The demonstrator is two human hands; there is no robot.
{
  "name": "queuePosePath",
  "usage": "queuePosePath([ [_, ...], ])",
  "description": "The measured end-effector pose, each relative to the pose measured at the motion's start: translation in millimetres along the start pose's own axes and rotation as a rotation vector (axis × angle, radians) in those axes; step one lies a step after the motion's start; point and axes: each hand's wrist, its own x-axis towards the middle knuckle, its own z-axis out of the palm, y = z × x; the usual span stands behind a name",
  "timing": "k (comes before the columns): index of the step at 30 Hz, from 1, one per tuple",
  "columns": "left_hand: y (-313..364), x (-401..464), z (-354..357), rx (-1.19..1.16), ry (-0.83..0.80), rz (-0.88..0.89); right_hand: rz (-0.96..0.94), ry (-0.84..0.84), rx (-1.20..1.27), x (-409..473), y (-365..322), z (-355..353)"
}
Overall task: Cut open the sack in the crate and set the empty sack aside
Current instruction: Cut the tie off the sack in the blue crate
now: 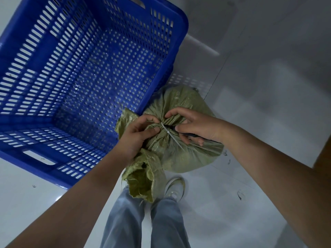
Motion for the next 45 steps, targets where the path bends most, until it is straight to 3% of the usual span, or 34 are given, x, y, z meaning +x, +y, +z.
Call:
queuePosePath([
  [17, 4, 1, -4, 0.012, -0.037, -0.018, 0.011, 0.015, -0.006, 1, -5, 1],
  [20, 2, 1, -1, 0.006, -0.012, -0.026, 0.015, 0.016, 0.074, -3, -1, 3],
  [25, -1, -7, 10, -0.196, 0.026, -0.069, -0.011, 0.047, 0.246, -8, 3, 10],
  [28, -8, -12, 20, -0.185, 0.117, -0.004, -0.016, 0.083, 0.285, -8, 4, 18],
  [36, -14, -15, 42, -0.281, 0.288, -0.045, -0.010, 0.138, 0.164, -5, -6, 24],
  [45, -7, -17, 42, -0.331, 0.263, -0.104, 0.069, 0.085, 0.145, 0, -10, 17],
])
